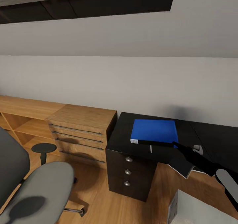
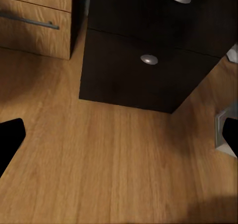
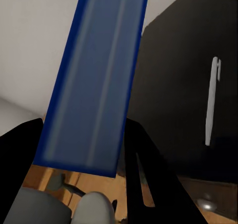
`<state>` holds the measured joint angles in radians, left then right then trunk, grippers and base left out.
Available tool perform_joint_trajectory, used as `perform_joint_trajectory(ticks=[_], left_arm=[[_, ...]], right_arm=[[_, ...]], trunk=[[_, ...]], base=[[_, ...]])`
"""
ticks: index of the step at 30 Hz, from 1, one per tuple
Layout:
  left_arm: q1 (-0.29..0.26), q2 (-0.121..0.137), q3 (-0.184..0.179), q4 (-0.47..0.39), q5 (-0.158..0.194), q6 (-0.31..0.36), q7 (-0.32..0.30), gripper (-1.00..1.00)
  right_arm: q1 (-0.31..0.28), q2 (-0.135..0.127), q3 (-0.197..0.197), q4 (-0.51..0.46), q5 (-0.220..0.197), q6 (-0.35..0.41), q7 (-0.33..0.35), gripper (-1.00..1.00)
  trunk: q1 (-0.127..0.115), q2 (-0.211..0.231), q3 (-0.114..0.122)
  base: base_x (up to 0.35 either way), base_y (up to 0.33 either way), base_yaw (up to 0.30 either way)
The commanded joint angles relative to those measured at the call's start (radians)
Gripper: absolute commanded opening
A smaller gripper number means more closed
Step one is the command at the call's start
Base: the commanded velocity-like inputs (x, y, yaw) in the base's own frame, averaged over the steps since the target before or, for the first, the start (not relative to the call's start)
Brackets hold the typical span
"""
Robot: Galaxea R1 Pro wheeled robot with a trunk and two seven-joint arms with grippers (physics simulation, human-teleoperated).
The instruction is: In the bedroom, organize the workspace by keeping the computer under the desk, ensuring the monitor is on the desk, placing the keyboard on the desk next to the monitor, placing the mouse on the desk next to the keyboard, moving the folder from the swivel chair onto the desk next to the mouse, stacking the notebook on top of the folder with the pen on top of the notebook, and positioning the swivel chair next to the desk.
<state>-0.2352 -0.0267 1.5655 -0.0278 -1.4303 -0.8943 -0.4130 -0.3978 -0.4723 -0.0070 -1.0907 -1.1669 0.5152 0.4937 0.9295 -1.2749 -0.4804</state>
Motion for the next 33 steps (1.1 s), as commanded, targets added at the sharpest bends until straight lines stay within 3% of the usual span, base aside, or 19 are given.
perform_joint_trajectory(ticks=[1,20,33], left_arm=[[0.0,-0.001,0.008,-0.003,-0.002,-0.002,-0.009,1.0],[0.0,-0.003,0.007,-0.003,-0.002,-0.002,-0.009,1.0],[-0.001,-0.007,0.005,-0.003,-0.002,0.0,-0.008,1.0]], right_arm=[[-0.001,0.001,0.0,0.001,-0.008,0.006,-0.001,-1.0],[-0.001,0.001,0.0,0.007,-0.001,0.002,0.0,-1.0],[-0.001,0.004,0.003,0.03,0.004,-0.079,-0.001,-1.0]], trunk=[[0.0,-0.001,-0.001],[0.0,-0.001,-0.001],[0.0,-0.001,-0.001]], base=[[0.0,0.0,-0.267],[0.0,0.0,-0.267],[0.0,0.0,-0.25]])
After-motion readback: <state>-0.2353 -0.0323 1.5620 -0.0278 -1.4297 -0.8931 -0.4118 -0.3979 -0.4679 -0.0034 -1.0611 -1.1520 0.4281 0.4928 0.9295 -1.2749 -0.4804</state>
